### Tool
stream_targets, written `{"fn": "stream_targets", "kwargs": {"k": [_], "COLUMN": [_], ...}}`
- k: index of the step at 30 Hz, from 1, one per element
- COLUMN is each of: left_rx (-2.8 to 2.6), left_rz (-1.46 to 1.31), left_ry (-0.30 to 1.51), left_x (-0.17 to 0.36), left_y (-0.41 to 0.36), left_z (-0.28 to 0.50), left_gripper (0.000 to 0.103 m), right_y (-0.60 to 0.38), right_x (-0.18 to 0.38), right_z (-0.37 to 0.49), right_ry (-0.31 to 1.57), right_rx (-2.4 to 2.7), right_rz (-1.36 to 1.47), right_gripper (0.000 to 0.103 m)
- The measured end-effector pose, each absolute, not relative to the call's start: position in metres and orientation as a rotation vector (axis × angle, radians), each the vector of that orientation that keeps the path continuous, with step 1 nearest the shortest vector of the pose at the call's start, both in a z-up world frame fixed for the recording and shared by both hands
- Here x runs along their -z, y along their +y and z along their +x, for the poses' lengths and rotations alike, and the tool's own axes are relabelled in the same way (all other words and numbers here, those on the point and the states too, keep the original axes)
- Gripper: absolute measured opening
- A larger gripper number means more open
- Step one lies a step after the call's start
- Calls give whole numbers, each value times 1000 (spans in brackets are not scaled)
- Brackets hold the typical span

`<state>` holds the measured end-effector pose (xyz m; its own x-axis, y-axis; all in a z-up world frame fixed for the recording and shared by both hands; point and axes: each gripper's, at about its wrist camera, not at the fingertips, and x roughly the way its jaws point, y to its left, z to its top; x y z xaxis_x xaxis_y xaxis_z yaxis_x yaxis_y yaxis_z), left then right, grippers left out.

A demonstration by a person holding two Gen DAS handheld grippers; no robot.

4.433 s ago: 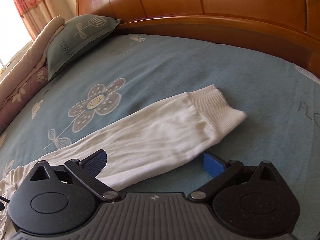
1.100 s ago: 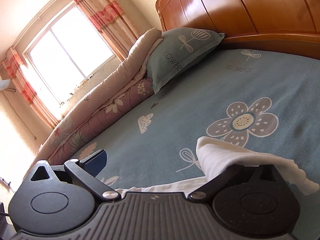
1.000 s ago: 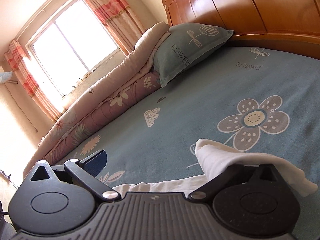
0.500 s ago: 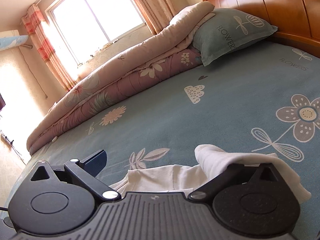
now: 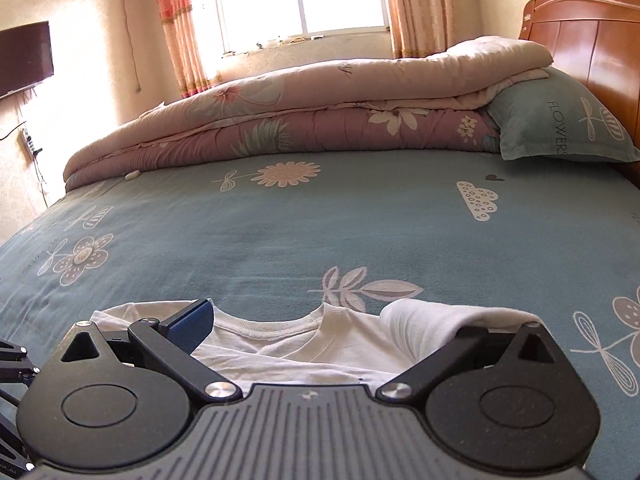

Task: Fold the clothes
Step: 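Carry the sleeve across the shirt body toward the collar with the right tool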

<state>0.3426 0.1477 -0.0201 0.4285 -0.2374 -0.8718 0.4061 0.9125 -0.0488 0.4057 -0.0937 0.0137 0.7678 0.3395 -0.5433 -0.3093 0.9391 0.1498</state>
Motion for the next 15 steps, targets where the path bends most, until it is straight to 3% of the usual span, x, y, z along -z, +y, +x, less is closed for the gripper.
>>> {"fn": "stream_targets", "kwargs": {"k": [15], "left_rx": [355], "left_rz": [153], "left_ry": [1068], "left_x": [22], "left_y": [180], "left_z": [338], "left_gripper": [66], "right_y": [-36], "right_x": [-22], "right_z": [407], "right_ry": [582], "right_rx": [-455], "right_rz": [-20], "right_gripper": [103]}}
